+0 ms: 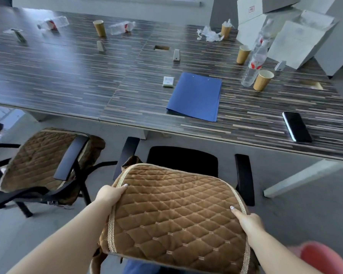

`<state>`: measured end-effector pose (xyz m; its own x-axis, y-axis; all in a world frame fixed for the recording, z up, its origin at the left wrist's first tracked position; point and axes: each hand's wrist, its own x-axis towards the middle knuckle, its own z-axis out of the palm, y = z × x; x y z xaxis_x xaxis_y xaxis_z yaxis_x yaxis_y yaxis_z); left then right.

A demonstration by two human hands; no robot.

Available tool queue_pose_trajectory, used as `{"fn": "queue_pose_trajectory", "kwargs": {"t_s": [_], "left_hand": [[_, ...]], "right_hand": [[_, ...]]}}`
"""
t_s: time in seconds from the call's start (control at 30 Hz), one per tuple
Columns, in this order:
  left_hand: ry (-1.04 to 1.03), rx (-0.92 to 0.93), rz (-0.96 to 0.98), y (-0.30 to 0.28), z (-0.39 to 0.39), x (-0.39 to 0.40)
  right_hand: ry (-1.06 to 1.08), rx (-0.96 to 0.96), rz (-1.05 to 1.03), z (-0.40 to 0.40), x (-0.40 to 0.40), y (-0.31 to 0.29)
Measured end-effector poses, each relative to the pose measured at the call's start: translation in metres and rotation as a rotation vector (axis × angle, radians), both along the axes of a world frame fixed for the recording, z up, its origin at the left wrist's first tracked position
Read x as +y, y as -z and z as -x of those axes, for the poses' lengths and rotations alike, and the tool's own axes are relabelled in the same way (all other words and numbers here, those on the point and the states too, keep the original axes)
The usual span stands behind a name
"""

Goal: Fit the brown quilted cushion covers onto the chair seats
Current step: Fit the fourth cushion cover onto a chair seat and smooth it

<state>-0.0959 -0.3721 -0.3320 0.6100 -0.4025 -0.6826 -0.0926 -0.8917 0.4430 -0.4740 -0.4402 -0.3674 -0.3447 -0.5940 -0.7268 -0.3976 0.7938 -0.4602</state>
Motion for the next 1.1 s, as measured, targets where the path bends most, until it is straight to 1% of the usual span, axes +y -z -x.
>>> {"fn": "queue_pose_trajectory", "kwargs": {"t_s": [0.13, 0.27, 0.4, 0.5, 0.6, 0.7, 0.73, 0.77, 0.87, 0.97, 1.1], "left_hand": [[0.017, 0.087, -0.027, 0.018, -0.004, -0.017], [0.095, 0.116, -0.006, 0.043, -0.014, -0.060], [0.140, 0.098, 0.002, 0.087, -0.024, -0.118], [0.135, 0.052, 0.065, 0.114, -0.031, -0.153], [0.128, 0.026, 0.108, 0.156, -0.030, -0.180], [0.098, 0.037, 0.065, 0.208, -0.020, -0.180], [0.077, 0.039, 0.055, 0.215, -0.018, -0.177], [0.049, 0.058, 0.043, 0.238, -0.014, -0.173], [0.038, 0.025, 0.033, 0.281, -0.006, -0.165], [0.059, -0.007, 0.029, 0.301, -0.005, -0.162], [0.073, -0.030, 0.019, 0.313, -0.011, -0.163]], "right_hand": [[-0.027, 0.072, 0.003, -0.005, -0.021, 0.009], [-0.001, 0.132, 0.035, -0.019, -0.059, 0.024], [-0.037, 0.251, 0.031, -0.036, -0.100, 0.059], [-0.050, 0.278, 0.103, -0.046, -0.132, 0.079], [-0.060, 0.318, 0.129, -0.049, -0.161, 0.111], [-0.106, 0.365, 0.096, -0.044, -0.171, 0.160], [-0.116, 0.366, 0.081, -0.043, -0.171, 0.164], [-0.119, 0.360, 0.050, -0.041, -0.169, 0.188], [-0.103, 0.374, 0.005, -0.038, -0.163, 0.228], [-0.087, 0.363, 0.008, -0.037, -0.158, 0.250], [-0.052, 0.339, 0.015, -0.039, -0.155, 0.266]]}}
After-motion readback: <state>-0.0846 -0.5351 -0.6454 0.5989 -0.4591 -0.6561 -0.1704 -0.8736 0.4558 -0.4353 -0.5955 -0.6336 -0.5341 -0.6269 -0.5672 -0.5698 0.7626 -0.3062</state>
